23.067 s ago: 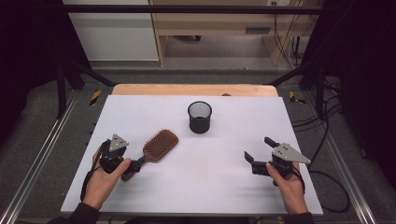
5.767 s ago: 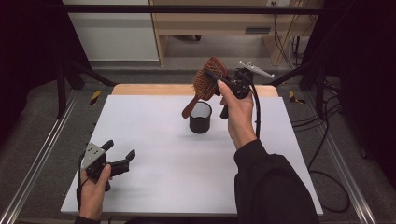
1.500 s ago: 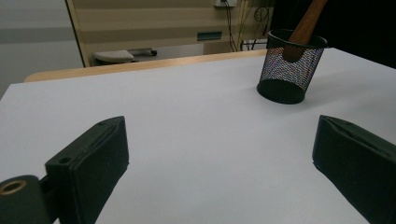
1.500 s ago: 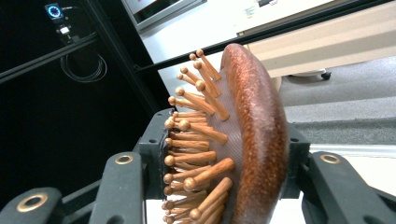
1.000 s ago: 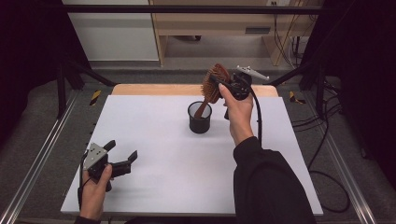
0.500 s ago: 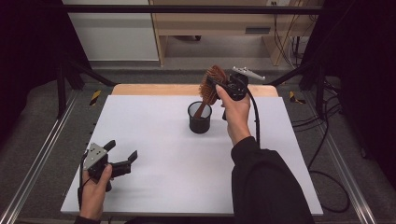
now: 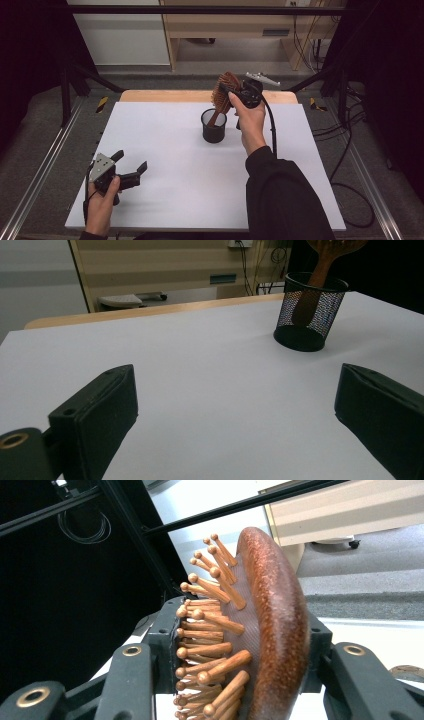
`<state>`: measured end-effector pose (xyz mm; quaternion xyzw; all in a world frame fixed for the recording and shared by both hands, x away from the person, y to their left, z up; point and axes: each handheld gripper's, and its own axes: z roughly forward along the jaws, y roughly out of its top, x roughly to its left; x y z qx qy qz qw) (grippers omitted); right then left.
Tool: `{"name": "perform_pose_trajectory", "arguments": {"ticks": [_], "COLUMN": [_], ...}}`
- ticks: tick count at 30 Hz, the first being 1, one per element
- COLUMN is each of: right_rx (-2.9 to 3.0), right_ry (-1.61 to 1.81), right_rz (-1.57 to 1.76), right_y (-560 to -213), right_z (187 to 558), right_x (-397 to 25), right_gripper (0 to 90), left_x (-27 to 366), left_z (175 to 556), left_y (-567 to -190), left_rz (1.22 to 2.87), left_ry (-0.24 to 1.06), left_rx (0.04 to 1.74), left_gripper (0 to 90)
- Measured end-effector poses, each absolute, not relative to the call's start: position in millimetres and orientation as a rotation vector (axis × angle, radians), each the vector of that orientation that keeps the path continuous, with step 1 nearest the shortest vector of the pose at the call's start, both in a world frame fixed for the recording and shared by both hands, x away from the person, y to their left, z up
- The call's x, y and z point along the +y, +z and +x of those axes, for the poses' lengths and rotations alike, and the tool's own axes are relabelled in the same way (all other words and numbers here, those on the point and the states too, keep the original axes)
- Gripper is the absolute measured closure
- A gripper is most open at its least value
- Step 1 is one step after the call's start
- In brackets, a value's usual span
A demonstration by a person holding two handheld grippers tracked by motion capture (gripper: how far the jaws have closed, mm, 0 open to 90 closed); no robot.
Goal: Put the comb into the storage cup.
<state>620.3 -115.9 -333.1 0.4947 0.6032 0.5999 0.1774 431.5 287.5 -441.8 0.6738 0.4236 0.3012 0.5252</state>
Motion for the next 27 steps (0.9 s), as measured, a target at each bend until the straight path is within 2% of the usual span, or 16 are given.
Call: {"name": "perform_pose_trajectory", "arguments": {"ticks": [27], "right_rx": [1.742], "right_ry": [1.675], "right_rz": [1.416], "right_y": [-339.0], "right_z": [624.4], "right_x": [-110.4], "right_gripper": [49.3], "left_x": [287.5], "left_z": [431.7], "left_y": [-441.8], "left_rz": [1.614], "left_ry": [0.717], "left_rx": [1.012], "left_gripper": [4.1]}}
